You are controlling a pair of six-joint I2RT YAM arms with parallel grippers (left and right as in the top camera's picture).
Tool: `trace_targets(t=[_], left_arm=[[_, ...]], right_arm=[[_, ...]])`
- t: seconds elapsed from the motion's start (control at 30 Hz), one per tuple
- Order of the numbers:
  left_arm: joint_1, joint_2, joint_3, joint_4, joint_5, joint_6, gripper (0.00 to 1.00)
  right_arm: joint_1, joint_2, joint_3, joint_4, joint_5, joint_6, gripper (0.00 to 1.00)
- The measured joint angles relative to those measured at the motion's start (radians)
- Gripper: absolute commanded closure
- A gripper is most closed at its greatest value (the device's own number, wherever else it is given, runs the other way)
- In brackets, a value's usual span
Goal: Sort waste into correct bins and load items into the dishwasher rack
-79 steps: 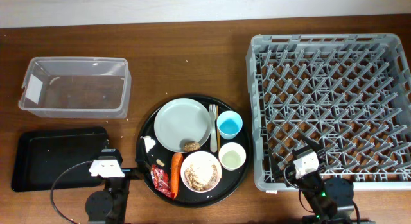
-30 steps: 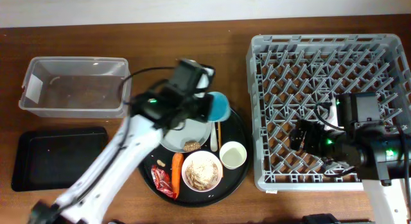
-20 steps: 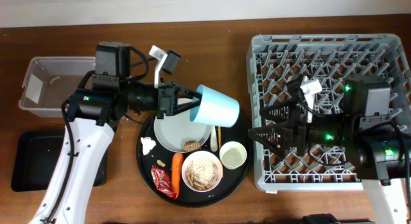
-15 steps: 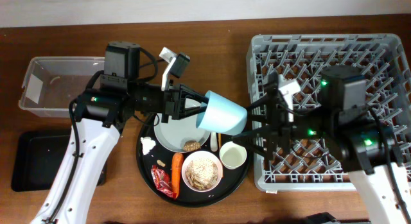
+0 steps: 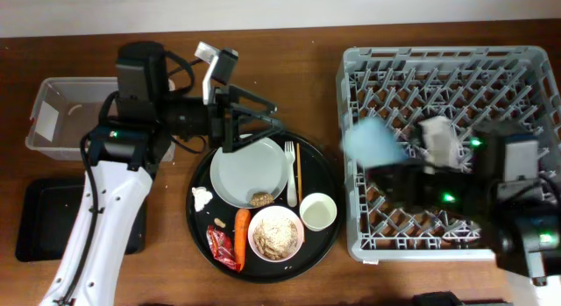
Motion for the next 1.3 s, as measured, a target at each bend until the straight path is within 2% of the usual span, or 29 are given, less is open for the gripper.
trace_targets(t=[0.07, 0.13, 0.2, 0.23, 0.27, 0.33, 0.4, 0.43, 0.47, 0.5, 0.53, 0.67, 0.73, 0.77, 0.83, 0.87, 0.93, 0.97, 1.03, 1.13, 1.2, 1.27, 1.3], left_arm=[[0.013, -0.002, 0.000, 0.001, 0.000, -0.032, 0.20], [0.012, -0.004, 0.000, 0.000, 0.001, -0.039, 0.24], [0.012, -0.007, 0.001, -0.033, -0.018, -0.040, 0.24], [0.000, -0.013, 0.004, -0.120, -0.090, -0.022, 0.23], [-0.023, -0.021, 0.007, -0.206, -0.187, 0.008, 0.23], [-0.112, -0.043, 0.006, -0.391, -0.489, 0.079, 0.23], [-0.158, -0.048, 0.006, -0.434, -0.642, 0.109, 0.22], [-0.180, -0.048, 0.006, -0.444, -0.707, 0.120, 0.22], [-0.184, -0.048, 0.006, -0.444, -0.733, 0.124, 0.22], [-0.184, -0.048, 0.006, -0.445, -0.751, 0.125, 0.15], [-0.184, -0.048, 0.006, -0.445, -0.776, 0.127, 0.14], [-0.203, -0.048, 0.006, -0.460, -0.853, 0.132, 0.14], [-0.268, -0.048, 0.006, -0.465, -0.929, 0.143, 0.20], [-0.331, -0.045, 0.006, -0.463, -0.999, 0.146, 0.26], [-0.452, 0.023, 0.007, -0.467, -1.094, 0.151, 0.37], [-0.507, 0.140, 0.008, -0.464, -1.132, 0.154, 0.40], [-0.543, 0.306, 0.005, -0.478, -1.156, 0.149, 0.47], [-0.546, 0.335, 0.003, -0.481, -1.159, 0.146, 0.48], [-0.548, 0.395, 0.003, -0.481, -1.177, 0.146, 0.58], [-0.552, 0.471, 0.003, -0.482, -1.178, 0.144, 0.99], [-0.561, 0.473, 0.003, -0.483, -1.166, 0.142, 0.99], [-0.565, 0.484, 0.068, -0.614, -1.166, 0.142, 0.99], [-0.561, 0.484, 0.158, -0.703, -1.168, 0.142, 1.00]], right_arm=[[-0.250, -0.003, 0.002, -0.119, 0.200, 0.051, 0.47], [-0.492, 0.016, 0.007, -0.184, 0.279, 0.075, 0.47], [-0.651, 0.103, 0.014, -0.203, 0.299, 0.089, 0.47], [-0.708, 0.188, 0.014, -0.200, 0.309, 0.097, 0.47], [-0.732, 0.272, 0.015, -0.197, 0.311, 0.104, 0.48], [-0.761, 0.416, 0.016, -0.186, 0.312, 0.111, 0.48], [-0.763, 0.507, 0.017, -0.177, 0.294, 0.111, 0.47], [-0.763, 0.531, 0.017, -0.179, 0.282, 0.111, 0.37], [-0.763, 0.532, 0.017, -0.185, 0.276, 0.110, 0.26], [-0.763, 0.533, 0.017, -0.198, 0.272, 0.122, 0.19], [-0.763, 0.533, 0.017, -0.207, 0.265, 0.114, 0.16], [-0.763, 0.534, 0.031, -0.262, 0.238, 0.079, 0.15], [-0.763, 0.522, 0.155, -0.336, 0.184, 0.021, 0.15], [-0.758, 0.486, 0.230, -0.393, 0.116, -0.020, 0.14], [-0.721, 0.327, 0.313, -0.413, 0.020, -0.049, 0.14], [-0.660, 0.199, 0.325, -0.421, -0.018, -0.055, 0.11], [-0.601, 0.050, 0.334, -0.435, -0.041, -0.059, 0.11], [-0.599, 0.035, 0.335, -0.438, -0.043, -0.059, 0.11], [-0.598, 0.038, 0.334, -0.448, -0.043, -0.058, 0.11], [-0.598, 0.066, 0.334, -0.453, -0.043, -0.059, 0.11], [-0.598, 0.072, 0.334, -0.453, -0.043, -0.058, 0.11], [-0.598, 0.072, 0.334, -0.458, -0.043, -0.061, 0.11], [-0.598, 0.072, 0.334, -0.459, -0.043, -0.072, 0.11]])
